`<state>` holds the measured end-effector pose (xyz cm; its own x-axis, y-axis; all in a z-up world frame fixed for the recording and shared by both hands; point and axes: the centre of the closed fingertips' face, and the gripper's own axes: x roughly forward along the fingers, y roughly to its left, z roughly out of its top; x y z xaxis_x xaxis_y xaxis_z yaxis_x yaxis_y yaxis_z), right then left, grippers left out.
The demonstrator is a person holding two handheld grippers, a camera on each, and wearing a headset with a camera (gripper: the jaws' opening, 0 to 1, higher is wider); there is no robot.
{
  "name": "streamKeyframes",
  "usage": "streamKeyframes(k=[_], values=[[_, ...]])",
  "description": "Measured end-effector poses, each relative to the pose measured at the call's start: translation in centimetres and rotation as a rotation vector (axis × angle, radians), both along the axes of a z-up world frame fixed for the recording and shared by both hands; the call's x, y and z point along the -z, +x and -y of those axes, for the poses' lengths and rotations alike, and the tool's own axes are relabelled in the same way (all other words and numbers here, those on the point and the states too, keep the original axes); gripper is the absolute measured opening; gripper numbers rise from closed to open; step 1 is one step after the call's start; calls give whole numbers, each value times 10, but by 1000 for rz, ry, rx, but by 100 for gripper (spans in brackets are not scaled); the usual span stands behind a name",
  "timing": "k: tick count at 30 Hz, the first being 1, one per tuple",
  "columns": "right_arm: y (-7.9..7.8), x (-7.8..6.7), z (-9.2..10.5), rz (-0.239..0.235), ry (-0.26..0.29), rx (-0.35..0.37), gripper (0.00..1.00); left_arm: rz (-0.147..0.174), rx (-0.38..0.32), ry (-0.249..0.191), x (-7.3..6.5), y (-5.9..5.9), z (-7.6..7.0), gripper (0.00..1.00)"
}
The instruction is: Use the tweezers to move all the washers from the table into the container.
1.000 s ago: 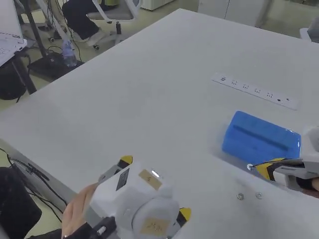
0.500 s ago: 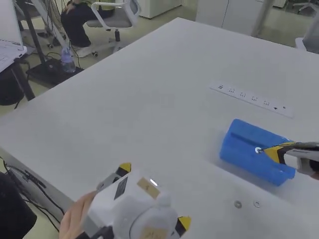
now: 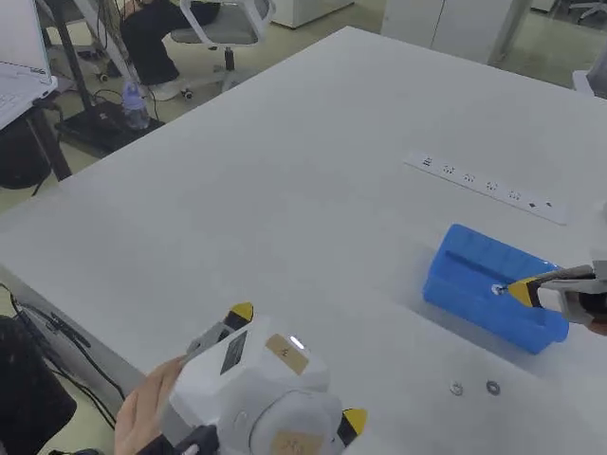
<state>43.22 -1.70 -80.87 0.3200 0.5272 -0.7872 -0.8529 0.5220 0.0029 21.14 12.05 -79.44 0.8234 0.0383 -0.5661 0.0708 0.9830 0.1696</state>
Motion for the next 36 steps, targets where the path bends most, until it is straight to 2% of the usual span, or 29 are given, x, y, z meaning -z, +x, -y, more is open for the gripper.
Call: streamKeyframes(k=[5, 8, 11, 13, 17, 19, 25, 26, 30, 36], values=[[2, 17, -1, -32, -57, -12, 4, -5, -3, 4, 1, 0, -1, 91], [11, 27, -2, -54, -80, -15, 4, -10, -2, 6, 2, 0, -1, 91], [2, 28, -5, -73, -99, -23, 4, -13, -3, 10, 2, -1, -1, 91], [4, 33, -6, -80, -111, -28, 4, -14, -4, 8, 2, -1, -2, 91], [3, 33, -6, -101, -134, -41, 4, -18, -3, 11, 3, -1, -2, 91], [9, 36, -6, -114, -152, -47, 4, -18, -4, 11, 3, -1, -2, 91], [12, 41, -6, -144, -181, -53, 4, -23, -7, 14, 3, -2, -3, 90], [8, 41, -5, -148, -193, -58, 4, -24, -7, 14, 3, -2, -3, 91], [12, 44, -3, -137, -222, -80, 4, -26, -9, 15, 3, -2, -3, 91], [15, 45, -5, -159, -215, -70, 4, -29, -9, 16, 4, -2, -3, 90]])
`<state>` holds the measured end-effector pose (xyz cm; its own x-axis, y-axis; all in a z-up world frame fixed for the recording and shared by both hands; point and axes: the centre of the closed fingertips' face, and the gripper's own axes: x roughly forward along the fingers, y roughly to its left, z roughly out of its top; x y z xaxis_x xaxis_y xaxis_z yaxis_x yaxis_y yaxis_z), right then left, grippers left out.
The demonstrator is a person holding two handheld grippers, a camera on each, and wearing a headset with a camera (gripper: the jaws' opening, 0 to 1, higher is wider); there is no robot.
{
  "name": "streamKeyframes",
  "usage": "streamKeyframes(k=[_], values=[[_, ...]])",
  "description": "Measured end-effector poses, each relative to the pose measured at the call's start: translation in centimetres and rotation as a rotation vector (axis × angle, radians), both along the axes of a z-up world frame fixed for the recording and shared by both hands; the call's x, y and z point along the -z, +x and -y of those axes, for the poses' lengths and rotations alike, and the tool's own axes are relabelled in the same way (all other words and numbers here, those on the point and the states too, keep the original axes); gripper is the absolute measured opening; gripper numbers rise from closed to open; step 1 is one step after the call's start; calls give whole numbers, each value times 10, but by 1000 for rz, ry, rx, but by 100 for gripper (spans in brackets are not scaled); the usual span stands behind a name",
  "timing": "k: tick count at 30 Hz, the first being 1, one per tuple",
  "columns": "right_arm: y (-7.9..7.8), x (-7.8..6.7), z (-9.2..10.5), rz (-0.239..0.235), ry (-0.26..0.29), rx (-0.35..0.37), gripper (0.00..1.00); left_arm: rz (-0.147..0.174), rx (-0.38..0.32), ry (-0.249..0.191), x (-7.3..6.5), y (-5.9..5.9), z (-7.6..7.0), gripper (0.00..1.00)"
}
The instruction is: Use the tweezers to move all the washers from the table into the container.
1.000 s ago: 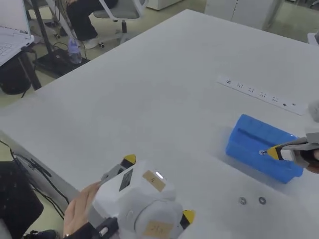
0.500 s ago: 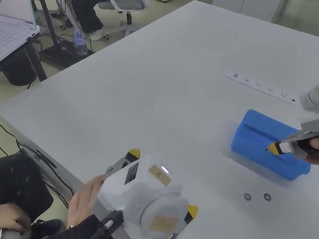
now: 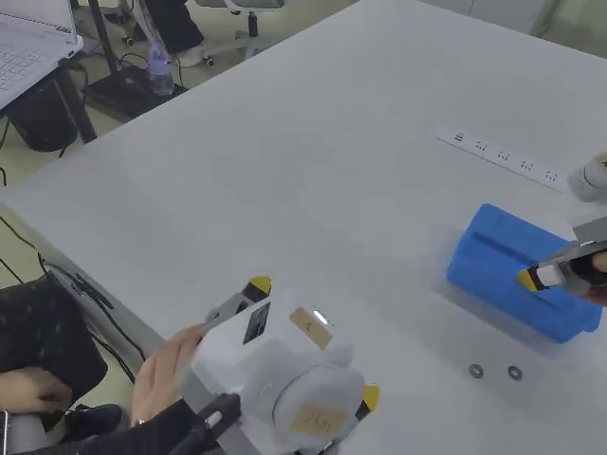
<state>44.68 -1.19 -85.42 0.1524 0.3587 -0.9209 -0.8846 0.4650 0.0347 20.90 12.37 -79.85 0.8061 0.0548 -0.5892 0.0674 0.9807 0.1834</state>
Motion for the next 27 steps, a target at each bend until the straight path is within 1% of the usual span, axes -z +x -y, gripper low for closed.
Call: streamKeyframes(k=[7, 9, 15, 18, 19, 22, 27], values=[[1, 3, 0, 5, 13, 20, 5, -9, 3, 3, 2, 0, 0, 90], [-2, 2, 0, -7, 21, 33, 5, -11, 3, 5, 2, 0, 0, 89], [3, 4, -3, -26, 26, 49, 5, -17, 5, 6, 3, 0, 1, 89], [3, 7, -6, -11, 11, 33, 5, -18, 4, 5, 4, 0, 0, 89], [3, 5, -6, 4, 10, 26, 5, -21, 2, 8, 4, 0, 0, 89], [4, 4, -6, 17, 11, 18, 5, -22, 2, 7, 5, 0, 0, 89], [6, 4, -4, 38, 29, 19, 4, -24, 2, 8, 5, -1, 0, 89]])
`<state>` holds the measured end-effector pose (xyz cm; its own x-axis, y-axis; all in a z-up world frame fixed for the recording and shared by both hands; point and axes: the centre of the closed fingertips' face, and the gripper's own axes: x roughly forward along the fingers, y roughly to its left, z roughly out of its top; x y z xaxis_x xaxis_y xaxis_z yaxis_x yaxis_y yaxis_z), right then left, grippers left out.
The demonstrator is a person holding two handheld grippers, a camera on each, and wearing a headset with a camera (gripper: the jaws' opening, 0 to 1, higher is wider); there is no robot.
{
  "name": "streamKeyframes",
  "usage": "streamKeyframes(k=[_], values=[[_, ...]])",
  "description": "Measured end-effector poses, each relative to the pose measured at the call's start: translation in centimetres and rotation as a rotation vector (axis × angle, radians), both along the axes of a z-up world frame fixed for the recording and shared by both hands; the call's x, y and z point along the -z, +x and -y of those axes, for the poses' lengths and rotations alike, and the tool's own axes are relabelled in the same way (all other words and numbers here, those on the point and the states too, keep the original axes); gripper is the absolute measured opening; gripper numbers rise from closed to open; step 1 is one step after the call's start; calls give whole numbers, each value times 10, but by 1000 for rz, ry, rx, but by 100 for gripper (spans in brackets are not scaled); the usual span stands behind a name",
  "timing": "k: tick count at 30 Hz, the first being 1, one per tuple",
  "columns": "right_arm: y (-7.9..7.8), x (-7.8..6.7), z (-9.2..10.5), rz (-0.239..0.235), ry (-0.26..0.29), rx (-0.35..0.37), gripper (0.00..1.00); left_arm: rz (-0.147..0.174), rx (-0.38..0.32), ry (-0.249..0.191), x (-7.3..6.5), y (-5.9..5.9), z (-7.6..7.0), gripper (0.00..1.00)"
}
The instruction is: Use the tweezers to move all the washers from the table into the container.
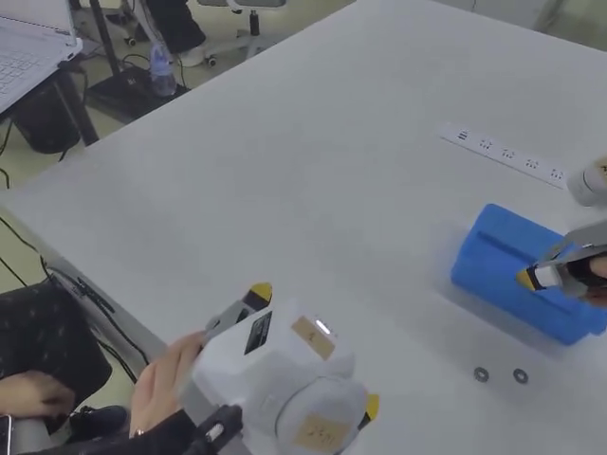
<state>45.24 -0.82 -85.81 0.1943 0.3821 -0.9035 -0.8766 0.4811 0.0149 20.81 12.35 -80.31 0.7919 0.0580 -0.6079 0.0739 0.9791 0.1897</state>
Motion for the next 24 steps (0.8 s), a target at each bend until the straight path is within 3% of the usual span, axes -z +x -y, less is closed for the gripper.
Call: streamKeyframes(k=[12, 18, 24], values=[[-5, -19, 9, 9, 53, 23, 5, -4, 2, 4, 1, 0, 0, 89], [-7, -21, 8, 1, 61, 28, 5, -3, 1, 5, 0, 0, 0, 89], [-19, -40, 3, 10, 99, 5, 5, -1, 1, 3, 0, 0, 0, 89]])
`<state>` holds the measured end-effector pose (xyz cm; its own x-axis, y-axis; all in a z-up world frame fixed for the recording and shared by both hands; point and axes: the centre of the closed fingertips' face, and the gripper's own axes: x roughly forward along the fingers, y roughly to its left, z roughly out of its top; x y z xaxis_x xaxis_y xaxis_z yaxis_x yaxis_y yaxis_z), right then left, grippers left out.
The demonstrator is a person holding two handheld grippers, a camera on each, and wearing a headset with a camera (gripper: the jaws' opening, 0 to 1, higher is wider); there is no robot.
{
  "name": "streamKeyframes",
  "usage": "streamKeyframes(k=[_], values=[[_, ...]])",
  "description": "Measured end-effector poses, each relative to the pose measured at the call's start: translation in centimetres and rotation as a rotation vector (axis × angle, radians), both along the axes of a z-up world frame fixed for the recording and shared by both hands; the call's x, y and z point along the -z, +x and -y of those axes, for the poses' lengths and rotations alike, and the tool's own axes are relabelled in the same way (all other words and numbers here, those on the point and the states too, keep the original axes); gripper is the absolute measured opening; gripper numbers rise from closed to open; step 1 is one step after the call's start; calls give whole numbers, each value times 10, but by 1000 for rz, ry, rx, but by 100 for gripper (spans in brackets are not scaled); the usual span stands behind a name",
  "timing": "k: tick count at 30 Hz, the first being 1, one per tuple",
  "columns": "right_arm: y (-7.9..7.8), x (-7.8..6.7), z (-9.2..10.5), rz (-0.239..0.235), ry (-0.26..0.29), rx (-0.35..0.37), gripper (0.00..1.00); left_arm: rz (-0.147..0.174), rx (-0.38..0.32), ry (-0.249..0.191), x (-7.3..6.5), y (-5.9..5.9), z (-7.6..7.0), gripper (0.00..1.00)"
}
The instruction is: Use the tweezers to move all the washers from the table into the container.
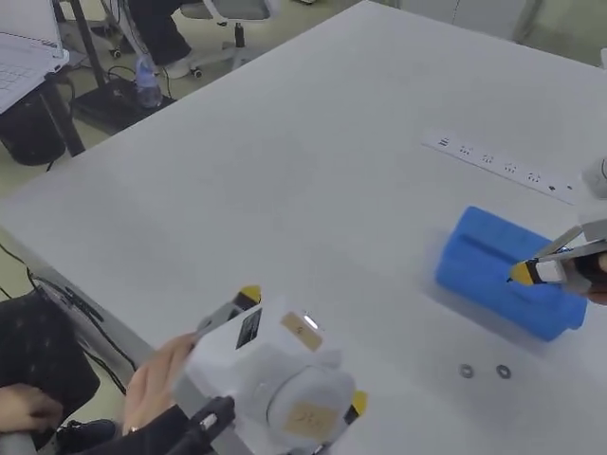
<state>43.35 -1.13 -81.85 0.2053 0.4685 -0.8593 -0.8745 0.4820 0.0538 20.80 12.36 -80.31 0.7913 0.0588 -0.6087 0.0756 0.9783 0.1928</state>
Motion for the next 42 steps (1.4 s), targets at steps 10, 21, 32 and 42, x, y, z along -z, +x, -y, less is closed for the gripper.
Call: streamKeyframes(k=[10, 21, 32, 42], values=[[-39, -16, 7, 16, 28, -74, 5, 12, 4, -7, -2, 0, 1, 89], [-80, -3, 13, -44, 68, -112, 5, 14, 9, -13, -2, 1, 2, 89], [-101, 18, 10, -51, 64, -135, 5, 10, 7, -8, -1, 1, 2, 89], [-106, 30, 13, -56, 26, -142, 5, 4, 9, -6, 0, 1, 2, 89]])
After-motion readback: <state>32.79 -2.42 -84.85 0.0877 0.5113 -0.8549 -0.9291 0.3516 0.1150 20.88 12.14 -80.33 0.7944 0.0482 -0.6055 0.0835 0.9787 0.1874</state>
